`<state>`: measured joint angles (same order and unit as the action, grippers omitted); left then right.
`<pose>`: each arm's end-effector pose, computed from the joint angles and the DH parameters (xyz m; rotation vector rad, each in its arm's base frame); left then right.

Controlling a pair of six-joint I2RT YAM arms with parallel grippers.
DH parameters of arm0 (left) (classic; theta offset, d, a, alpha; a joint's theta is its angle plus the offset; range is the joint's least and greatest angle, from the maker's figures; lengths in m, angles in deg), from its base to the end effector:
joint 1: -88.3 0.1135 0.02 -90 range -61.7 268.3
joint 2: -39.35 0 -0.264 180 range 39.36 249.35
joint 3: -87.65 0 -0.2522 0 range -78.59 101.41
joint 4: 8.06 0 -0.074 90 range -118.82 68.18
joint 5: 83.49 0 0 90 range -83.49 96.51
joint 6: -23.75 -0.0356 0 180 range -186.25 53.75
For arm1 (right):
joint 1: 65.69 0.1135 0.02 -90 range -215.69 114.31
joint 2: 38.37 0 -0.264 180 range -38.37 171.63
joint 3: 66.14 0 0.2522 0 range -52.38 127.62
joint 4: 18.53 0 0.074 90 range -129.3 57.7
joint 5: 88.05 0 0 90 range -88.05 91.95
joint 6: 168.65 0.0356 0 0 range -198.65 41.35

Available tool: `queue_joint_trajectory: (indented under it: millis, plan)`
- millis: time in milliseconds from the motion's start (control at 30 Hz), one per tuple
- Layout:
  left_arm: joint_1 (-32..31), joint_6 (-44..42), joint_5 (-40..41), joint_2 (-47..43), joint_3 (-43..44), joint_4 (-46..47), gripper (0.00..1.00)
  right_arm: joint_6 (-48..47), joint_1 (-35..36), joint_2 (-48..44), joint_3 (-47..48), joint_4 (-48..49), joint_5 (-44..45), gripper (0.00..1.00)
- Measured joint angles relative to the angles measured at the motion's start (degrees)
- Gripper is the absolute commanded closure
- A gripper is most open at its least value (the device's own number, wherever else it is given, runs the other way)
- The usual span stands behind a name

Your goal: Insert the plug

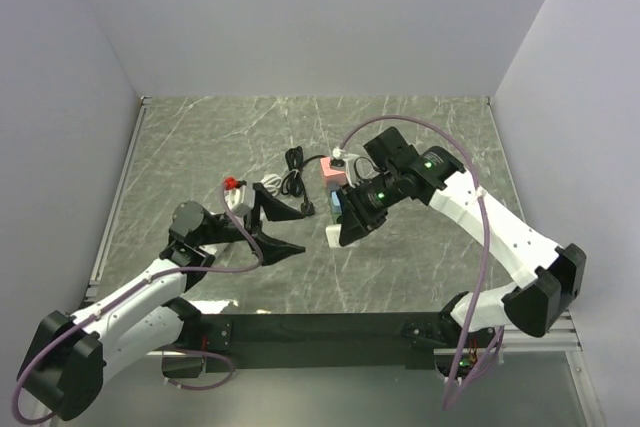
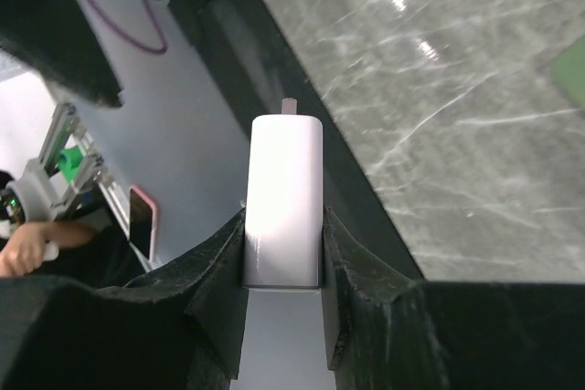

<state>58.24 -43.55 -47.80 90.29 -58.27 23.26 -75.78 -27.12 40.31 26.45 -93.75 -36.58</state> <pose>0.1472 -0.1186 0.2690 0.9528 1.2560 -1.3579 0.1909 0.1806 0.3436 -1.0552 2.4911 1.1247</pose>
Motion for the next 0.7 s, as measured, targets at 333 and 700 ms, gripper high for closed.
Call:
queue_joint_trajectory:
  millis: [333,700]
  plan:
    - [-6.82,-3.13,-2.47,8.72,5.95,-2.75,0.13,-1.29,2.05,-3.34,-2.38,-0.44,-2.95,1.0]
    - [-9.35,-4.17,-4.92,16.59,10.6,-3.65,0.16,-1.7,5.88,-2.19,-2.47,-0.46,-2.95,1.0]
